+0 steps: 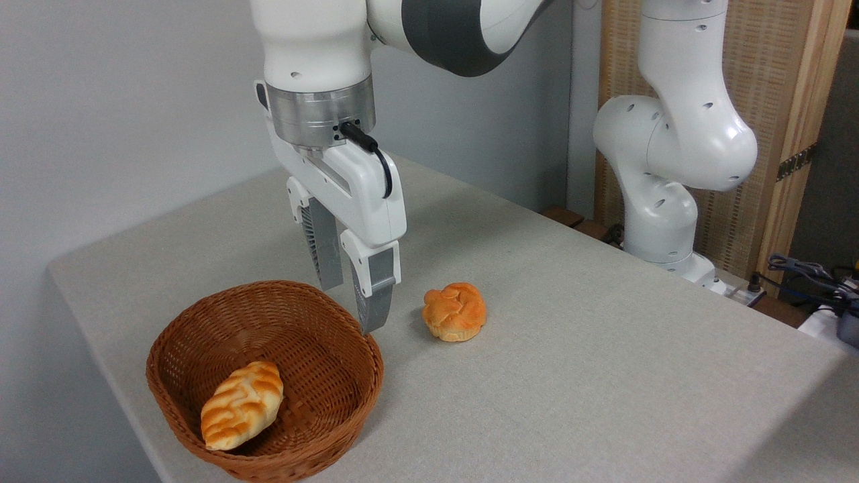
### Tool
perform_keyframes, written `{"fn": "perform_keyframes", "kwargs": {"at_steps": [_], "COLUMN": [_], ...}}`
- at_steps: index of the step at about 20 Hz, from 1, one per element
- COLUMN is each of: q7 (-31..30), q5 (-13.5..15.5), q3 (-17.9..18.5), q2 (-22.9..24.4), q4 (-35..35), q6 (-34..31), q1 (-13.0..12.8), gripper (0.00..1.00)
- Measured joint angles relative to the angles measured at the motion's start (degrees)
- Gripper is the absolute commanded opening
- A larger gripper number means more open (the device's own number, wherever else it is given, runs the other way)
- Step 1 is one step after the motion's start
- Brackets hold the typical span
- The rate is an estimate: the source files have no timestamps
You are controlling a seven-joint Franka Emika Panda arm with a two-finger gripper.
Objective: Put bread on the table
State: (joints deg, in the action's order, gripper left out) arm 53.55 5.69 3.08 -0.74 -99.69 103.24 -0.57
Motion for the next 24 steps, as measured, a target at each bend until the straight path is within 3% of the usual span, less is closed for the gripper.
{"fn": "perform_keyframes", "kwargs": {"at_steps": [24], "q7": [-0.53], "q5": [0.51], "q3": [1.17], "q2": [-0.16], "q4": [0.0], "q6": [0.21], "q1": [-0.02], "gripper": [1.0]}}
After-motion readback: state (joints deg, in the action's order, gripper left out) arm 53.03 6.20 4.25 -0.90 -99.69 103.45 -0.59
